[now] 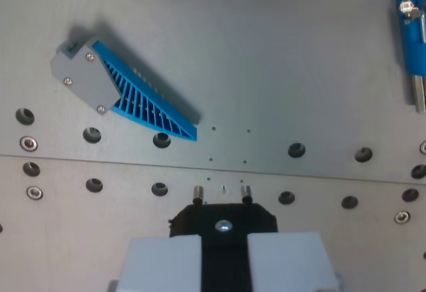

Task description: Move above the white socket

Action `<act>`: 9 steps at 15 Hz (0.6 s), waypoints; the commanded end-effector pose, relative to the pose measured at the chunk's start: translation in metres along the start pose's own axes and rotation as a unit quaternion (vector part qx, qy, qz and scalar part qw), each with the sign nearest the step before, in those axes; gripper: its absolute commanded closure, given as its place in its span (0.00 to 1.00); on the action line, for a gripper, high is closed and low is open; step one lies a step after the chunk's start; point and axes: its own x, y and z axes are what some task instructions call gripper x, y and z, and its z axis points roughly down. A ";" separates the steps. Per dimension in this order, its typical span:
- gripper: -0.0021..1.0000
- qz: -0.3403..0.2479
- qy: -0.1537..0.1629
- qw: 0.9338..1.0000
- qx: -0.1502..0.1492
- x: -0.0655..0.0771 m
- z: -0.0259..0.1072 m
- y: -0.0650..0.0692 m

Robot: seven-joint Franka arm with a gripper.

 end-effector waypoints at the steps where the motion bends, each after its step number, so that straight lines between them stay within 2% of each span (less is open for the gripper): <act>1: 1.00 -0.036 0.012 0.999 0.009 0.009 0.012 -0.001; 9: 1.00 -0.061 0.005 0.998 0.017 0.031 0.049 -0.007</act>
